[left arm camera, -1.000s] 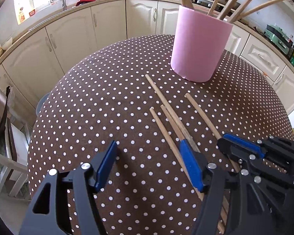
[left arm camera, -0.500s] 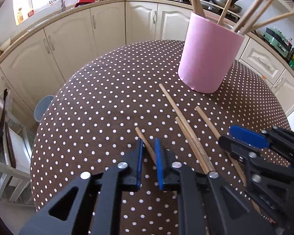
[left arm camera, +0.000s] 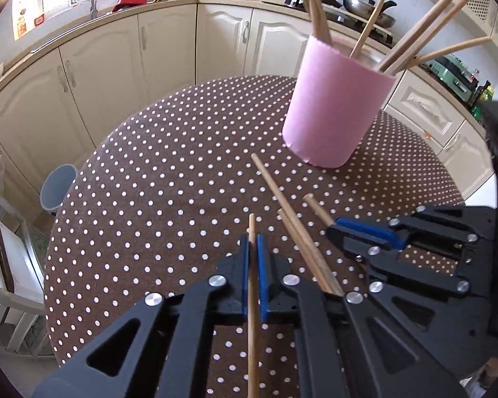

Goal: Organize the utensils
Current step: 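Lift the held chopsticks upright with both grippers above the pink cup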

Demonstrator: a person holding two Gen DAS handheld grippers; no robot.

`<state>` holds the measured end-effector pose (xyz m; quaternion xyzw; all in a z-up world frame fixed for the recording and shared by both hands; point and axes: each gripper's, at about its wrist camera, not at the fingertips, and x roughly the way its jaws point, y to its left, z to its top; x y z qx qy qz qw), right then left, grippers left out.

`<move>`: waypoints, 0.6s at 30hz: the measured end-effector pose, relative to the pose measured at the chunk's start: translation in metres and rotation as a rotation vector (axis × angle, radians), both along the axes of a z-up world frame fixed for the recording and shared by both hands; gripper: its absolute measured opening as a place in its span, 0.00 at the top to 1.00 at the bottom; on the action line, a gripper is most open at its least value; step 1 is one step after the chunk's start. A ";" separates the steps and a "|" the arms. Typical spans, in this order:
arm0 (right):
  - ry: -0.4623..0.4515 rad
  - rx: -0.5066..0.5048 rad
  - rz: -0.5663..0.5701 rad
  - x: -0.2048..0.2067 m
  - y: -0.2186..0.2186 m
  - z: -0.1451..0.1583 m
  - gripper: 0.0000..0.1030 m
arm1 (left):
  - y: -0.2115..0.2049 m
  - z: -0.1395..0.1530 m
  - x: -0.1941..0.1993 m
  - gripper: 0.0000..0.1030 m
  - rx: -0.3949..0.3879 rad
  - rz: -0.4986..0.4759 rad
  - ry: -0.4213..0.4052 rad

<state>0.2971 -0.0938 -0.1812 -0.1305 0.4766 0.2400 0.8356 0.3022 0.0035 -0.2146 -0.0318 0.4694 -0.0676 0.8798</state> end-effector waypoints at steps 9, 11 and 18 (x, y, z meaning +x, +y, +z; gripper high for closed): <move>-0.094 0.138 -0.011 -0.026 -0.006 0.044 0.94 | -0.003 0.048 -0.023 0.95 -0.035 -0.018 -0.098; -0.134 0.179 -0.009 -0.035 -0.006 0.063 0.94 | -0.005 0.065 -0.034 0.95 -0.038 -0.026 -0.139; -0.266 0.294 -0.016 -0.072 -0.031 0.113 0.94 | -0.009 0.118 -0.070 0.95 -0.058 -0.046 -0.259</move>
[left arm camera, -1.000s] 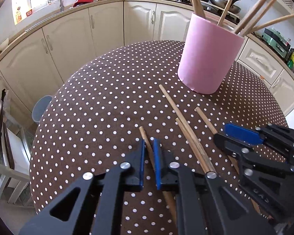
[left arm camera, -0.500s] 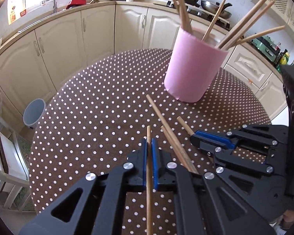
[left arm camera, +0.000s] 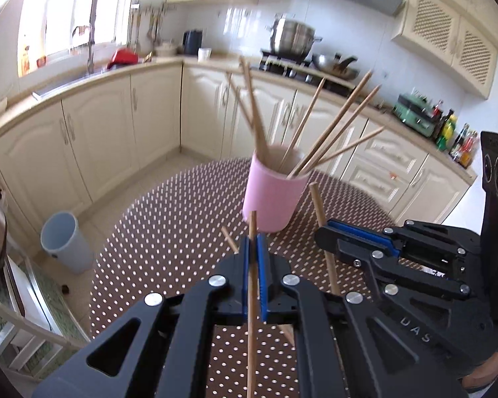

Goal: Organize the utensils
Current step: 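Lift the held chopsticks upright with both grippers above the pink cup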

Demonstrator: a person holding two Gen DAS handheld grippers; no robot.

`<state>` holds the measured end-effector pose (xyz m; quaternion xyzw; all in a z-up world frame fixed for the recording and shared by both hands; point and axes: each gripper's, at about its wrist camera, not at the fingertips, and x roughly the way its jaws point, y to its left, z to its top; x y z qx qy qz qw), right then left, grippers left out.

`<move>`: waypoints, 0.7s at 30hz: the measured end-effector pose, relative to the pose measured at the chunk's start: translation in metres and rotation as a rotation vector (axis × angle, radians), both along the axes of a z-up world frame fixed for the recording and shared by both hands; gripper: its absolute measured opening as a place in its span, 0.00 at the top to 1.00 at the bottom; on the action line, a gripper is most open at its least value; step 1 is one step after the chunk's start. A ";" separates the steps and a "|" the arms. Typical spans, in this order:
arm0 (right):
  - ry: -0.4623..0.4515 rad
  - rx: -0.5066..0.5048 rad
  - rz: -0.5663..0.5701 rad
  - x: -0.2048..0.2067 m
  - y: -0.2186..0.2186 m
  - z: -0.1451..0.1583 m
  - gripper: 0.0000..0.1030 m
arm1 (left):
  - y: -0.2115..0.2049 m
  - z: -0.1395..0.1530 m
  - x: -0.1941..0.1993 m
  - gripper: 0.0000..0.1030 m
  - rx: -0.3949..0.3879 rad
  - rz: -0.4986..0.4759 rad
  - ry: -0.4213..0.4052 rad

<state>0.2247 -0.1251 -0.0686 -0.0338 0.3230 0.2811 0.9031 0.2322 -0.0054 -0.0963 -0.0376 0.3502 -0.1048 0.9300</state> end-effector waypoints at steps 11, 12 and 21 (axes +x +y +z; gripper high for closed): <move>-0.132 0.083 -0.040 -0.037 -0.037 0.036 0.94 | -0.010 0.044 -0.041 0.95 -0.023 -0.030 -0.128; -0.137 0.089 -0.041 -0.039 -0.040 0.036 0.94 | -0.011 0.046 -0.043 0.95 -0.027 -0.032 -0.140; -0.256 0.139 -0.096 -0.052 -0.058 0.059 0.94 | -0.021 0.067 -0.048 0.95 -0.025 -0.056 -0.209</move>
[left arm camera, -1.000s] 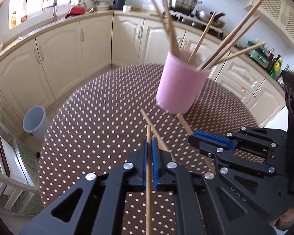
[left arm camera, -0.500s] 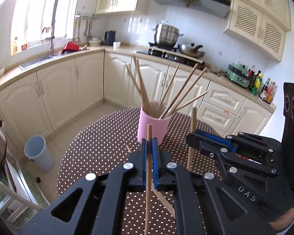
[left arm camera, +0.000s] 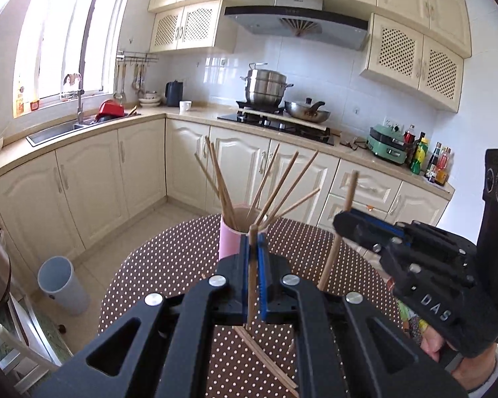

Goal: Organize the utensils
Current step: 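Lift the held chopsticks upright with both grippers above the pink cup, then lower both chopsticks into the pink cup and open both grippers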

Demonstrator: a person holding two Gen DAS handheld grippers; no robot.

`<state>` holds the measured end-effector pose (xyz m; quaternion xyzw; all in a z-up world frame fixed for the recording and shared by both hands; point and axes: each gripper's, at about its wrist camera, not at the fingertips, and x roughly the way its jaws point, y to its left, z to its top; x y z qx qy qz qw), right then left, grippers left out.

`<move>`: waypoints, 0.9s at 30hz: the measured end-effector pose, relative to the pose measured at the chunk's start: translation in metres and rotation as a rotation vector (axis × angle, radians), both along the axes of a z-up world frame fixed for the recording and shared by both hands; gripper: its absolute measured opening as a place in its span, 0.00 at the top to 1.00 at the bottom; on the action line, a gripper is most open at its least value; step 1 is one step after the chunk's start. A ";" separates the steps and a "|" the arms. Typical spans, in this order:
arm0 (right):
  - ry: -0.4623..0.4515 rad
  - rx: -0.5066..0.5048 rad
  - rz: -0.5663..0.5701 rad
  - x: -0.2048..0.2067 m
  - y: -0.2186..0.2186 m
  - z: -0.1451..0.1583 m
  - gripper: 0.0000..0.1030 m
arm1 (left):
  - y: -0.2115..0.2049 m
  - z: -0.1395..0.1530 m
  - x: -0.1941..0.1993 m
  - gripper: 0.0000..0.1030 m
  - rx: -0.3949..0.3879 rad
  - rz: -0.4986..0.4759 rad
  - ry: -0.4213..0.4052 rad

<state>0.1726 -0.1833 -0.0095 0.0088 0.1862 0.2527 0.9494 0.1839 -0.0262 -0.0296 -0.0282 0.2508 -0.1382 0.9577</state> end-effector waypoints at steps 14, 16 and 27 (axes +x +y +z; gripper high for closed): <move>-0.145 0.094 -0.111 0.033 -0.025 0.024 0.94 | -0.011 0.046 0.035 0.95 -0.012 -0.004 -0.124; -0.164 0.105 -0.125 0.040 -0.027 0.027 0.94 | -0.011 0.053 0.044 0.95 -0.027 -0.001 -0.138; -0.243 0.158 -0.169 0.078 -0.031 0.035 0.94 | -0.005 0.072 0.094 0.95 -0.129 0.047 -0.196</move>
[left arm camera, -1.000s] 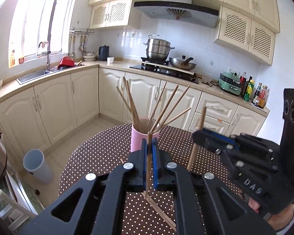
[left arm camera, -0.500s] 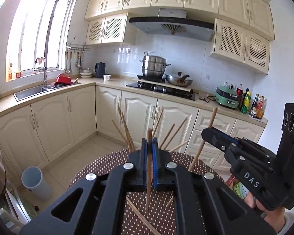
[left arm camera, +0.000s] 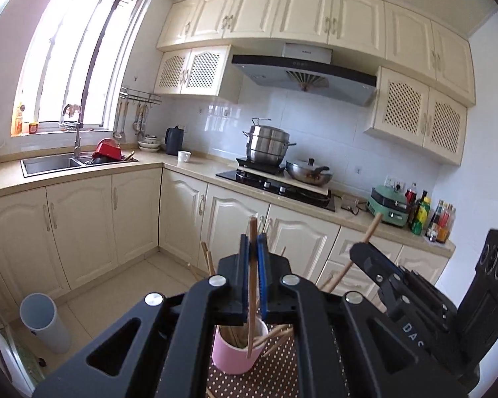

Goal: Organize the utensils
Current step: 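Lower both chopsticks into the pink cup and open both grippers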

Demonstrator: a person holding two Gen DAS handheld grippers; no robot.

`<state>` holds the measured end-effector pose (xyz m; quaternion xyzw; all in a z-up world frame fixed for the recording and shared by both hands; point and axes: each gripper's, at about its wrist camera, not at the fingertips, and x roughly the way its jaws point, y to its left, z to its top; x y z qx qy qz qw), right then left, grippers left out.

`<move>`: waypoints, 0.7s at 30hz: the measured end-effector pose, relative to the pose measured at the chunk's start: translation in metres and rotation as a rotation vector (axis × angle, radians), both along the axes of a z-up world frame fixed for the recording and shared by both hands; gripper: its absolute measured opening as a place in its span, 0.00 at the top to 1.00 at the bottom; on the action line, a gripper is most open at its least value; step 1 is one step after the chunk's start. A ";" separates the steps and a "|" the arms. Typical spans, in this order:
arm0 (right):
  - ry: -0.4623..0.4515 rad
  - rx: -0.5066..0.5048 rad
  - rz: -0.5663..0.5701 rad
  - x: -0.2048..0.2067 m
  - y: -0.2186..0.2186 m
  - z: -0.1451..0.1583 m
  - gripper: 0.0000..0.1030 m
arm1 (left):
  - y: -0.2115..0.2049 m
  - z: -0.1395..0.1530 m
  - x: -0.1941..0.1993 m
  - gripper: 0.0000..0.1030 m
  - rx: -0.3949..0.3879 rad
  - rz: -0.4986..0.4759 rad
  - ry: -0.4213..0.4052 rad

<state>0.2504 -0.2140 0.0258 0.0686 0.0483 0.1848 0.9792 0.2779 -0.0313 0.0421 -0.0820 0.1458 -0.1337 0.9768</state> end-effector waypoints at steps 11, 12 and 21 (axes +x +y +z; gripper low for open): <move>-0.027 0.003 -0.019 0.017 0.003 -0.005 0.94 | -0.005 -0.018 0.022 0.95 0.001 0.017 0.005; -0.022 0.002 -0.016 0.018 0.004 -0.007 0.94 | -0.008 -0.022 0.023 0.95 0.016 0.014 0.010; 0.035 -0.017 -0.008 0.025 0.007 -0.024 0.94 | -0.014 -0.049 0.036 0.95 0.054 -0.006 0.071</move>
